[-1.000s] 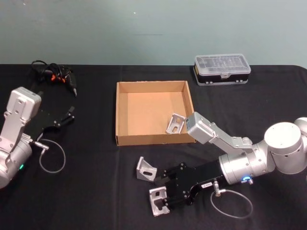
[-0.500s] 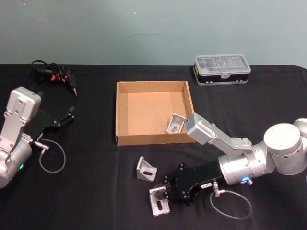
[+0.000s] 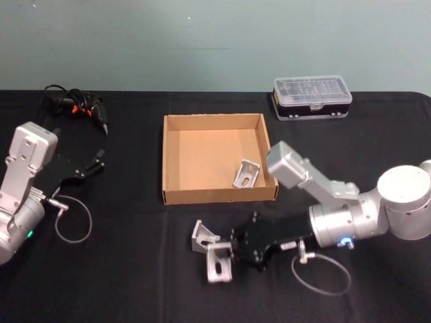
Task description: Use one hand to pick up the angle iron from the table and place it into the box.
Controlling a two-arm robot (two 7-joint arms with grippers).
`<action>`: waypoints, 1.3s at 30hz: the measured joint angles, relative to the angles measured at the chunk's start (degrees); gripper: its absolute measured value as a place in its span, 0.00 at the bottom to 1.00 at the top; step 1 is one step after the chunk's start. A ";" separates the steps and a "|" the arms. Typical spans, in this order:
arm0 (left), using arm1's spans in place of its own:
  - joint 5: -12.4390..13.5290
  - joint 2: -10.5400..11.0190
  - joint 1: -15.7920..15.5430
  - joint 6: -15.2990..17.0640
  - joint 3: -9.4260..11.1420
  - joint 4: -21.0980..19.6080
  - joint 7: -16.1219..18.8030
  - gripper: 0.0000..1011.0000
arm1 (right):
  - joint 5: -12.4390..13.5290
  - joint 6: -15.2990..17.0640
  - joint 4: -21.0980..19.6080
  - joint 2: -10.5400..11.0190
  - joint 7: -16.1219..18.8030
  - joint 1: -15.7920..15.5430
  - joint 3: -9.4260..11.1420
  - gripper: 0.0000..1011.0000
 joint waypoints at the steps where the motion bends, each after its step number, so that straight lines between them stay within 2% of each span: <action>1: 0.00 0.00 0.00 0.00 0.00 0.00 0.00 1.00 | 0.19 -0.11 -0.49 0.12 -0.64 -0.11 0.49 0.10; 5: 0.00 0.00 0.00 0.00 0.00 0.00 0.00 1.00 | 0.60 -0.63 -2.77 0.61 -4.39 -0.28 3.12 0.10; 6: 0.00 0.00 0.00 0.00 0.00 0.00 0.00 1.00 | 0.60 -0.63 -2.77 0.61 -4.39 -0.28 3.12 0.10; 11: 0.00 0.00 0.00 0.00 0.00 0.00 0.00 1.00 | -0.52 -0.71 -3.44 0.14 -10.12 -0.07 5.94 0.10; 15: 0.00 0.00 0.00 0.00 0.00 0.00 0.00 1.00 | -2.41 -0.57 -1.37 -1.92 -15.36 0.47 7.68 0.10; 16: 0.00 0.00 0.00 0.00 0.00 0.00 0.00 1.00 | -2.41 -0.57 -1.37 -1.92 -15.36 0.47 7.68 0.10; 18: 0.00 0.00 0.00 0.00 0.00 0.00 0.00 1.00 | -3.78 -0.85 1.13 -3.89 -17.71 1.20 8.21 0.10; 22: 0.00 0.00 0.00 0.00 0.00 0.00 0.00 1.00 | -5.26 -1.59 5.23 -6.54 -19.10 2.57 8.35 0.10; 30: 0.00 0.00 0.00 0.00 0.00 0.00 0.00 1.00 | -8.02 -2.71 14.18 -12.02 -19.13 6.10 7.52 0.10; 36: 0.00 0.00 0.00 0.00 0.00 0.00 0.00 1.00 | -9.65 -2.21 18.60 -14.75 -18.04 7.82 6.66 0.10; 39: 0.00 0.00 0.00 0.00 0.00 0.00 0.00 1.00 | -10.18 -1.79 19.69 -15.45 -17.91 8.14 6.51 0.10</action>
